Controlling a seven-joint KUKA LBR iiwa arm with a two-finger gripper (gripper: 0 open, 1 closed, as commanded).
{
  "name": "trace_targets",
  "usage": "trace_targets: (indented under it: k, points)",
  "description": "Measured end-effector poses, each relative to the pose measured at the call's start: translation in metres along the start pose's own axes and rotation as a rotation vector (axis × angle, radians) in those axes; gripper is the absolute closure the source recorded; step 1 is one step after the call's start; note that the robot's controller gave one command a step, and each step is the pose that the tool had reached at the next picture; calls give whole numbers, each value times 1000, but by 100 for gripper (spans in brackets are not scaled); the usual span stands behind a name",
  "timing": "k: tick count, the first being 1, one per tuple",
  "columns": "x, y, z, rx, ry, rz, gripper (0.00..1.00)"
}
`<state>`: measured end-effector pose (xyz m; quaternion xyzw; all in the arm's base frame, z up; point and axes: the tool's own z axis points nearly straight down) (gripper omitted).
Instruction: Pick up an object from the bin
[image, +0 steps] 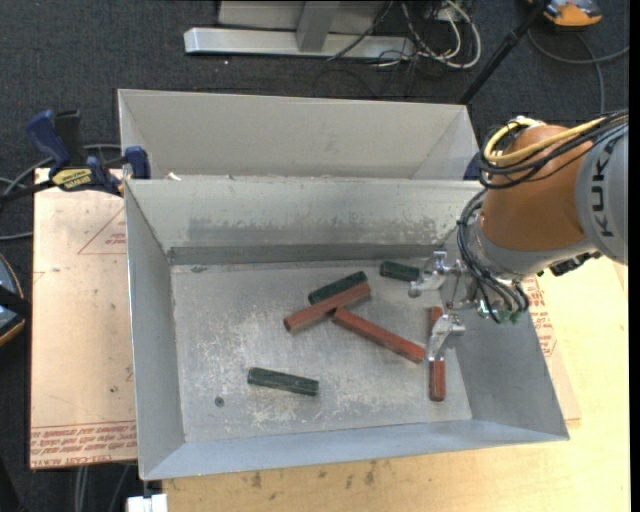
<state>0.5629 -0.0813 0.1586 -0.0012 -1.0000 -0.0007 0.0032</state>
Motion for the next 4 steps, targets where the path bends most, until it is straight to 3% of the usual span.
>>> trace_targets:
  k: [1,2,3,4]
  points:
    - [-2,0,-4,1,-8,-2,0]
    - [28,-2,69,0,-6,170,100]
    - [28,-2,69,0,-6,170,100]
    - [14,-3,-65,0,-9,219,100]
